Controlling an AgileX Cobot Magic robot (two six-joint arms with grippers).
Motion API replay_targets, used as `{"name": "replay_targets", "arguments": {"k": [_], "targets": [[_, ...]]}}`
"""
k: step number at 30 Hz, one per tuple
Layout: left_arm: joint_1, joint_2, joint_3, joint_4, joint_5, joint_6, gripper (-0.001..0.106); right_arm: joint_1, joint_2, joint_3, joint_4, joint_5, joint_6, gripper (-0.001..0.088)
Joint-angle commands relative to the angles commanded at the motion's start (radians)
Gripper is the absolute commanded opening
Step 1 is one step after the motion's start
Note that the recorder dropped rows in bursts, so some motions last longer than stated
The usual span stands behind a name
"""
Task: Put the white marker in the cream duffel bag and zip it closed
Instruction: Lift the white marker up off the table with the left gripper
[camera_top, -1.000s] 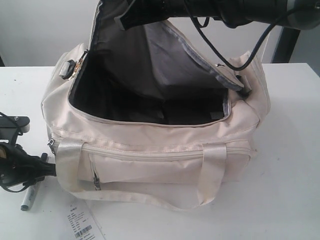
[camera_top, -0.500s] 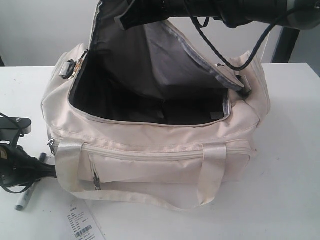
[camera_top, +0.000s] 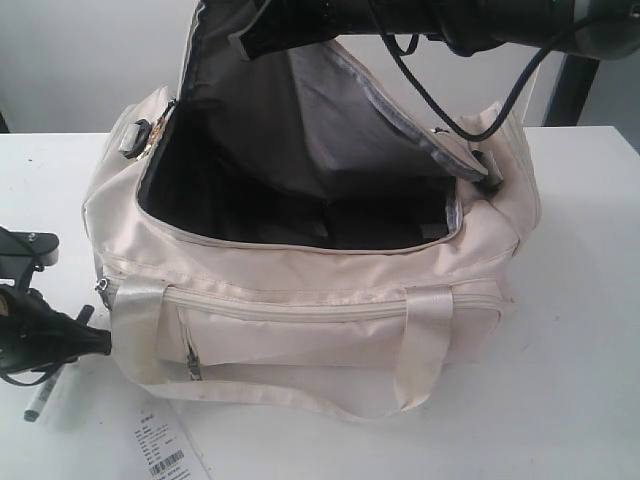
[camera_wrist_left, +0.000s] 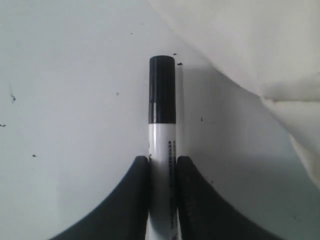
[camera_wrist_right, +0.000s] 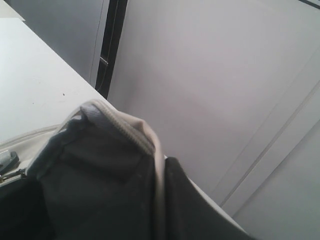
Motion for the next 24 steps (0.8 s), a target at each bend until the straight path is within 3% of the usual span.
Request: {"name": "replay_targets", "arguments": {"k": [8,16,24], "targets": [[0.003,-0.096,0.0,0.0,0.037,0.0,0.0,0.0,0.0,0.0,0.0,0.0,0.0,0.0],[0.078,-0.216,0.0,0.0,0.063,-0.009,0.0,0.0,0.0,0.0,0.0,0.0,0.0,0.0],[0.08,-0.343,0.0,0.0,0.052,-0.009,0.0,0.0,0.0,0.0,0.0,0.0,0.0,0.0]]}}
